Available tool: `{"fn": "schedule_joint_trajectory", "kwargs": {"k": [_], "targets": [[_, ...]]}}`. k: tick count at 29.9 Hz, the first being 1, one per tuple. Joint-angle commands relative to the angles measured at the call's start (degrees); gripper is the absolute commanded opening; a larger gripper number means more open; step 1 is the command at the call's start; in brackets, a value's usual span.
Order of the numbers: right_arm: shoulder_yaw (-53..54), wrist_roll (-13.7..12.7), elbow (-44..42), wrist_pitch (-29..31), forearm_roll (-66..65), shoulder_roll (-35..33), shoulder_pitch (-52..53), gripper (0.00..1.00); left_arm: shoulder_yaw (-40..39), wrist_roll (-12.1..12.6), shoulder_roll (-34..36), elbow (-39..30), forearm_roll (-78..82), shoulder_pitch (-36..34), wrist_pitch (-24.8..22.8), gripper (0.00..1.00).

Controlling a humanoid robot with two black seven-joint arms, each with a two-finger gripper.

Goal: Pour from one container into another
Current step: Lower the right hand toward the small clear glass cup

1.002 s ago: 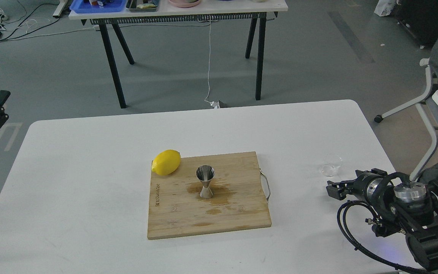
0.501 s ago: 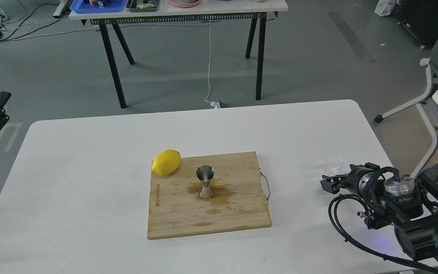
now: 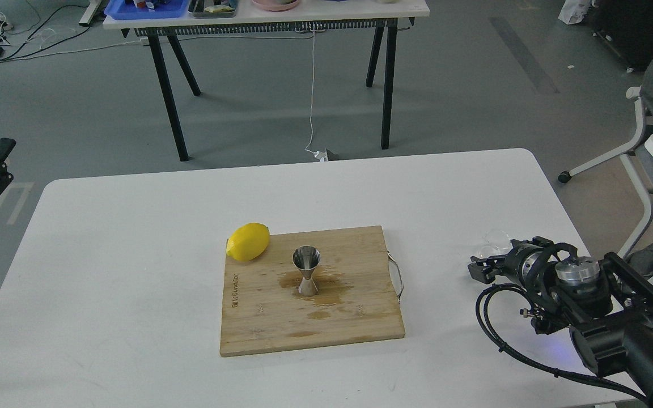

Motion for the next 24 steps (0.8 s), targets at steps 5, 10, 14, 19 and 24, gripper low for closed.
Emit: {"fn": "schedule_joint_trajectory", "kwargs": {"k": [5,10,14,19,24], "targets": [[0.04,0.49,-1.33,1.23,-0.01,0.55,0.57,0.95,0.01,0.00,0.00,0.02,0.00,0.09,0.00,0.99],[0.21,0.58,-2.56,2.28,-0.10,0.55,1.18,0.94,0.01,0.00,-0.18,0.02,0.00,0.17,0.00,0.99],[0.04,0.58,-3.44,2.64,-0.10,0.55,1.88,0.93,0.01,0.00,-0.53,0.02,0.00,0.17,0.00,0.99],[-0.14,0.58,-4.32,3.08,-0.28,0.81,2.50,0.88,0.01,0.00,-0.53,0.02,0.00,0.17,0.00,0.99],[-0.23,0.49,-4.76,3.34,-2.21,1.60,2.67,0.79,0.01,0.00,-0.53,0.11,0.00,0.17,0.00,0.99]]}}
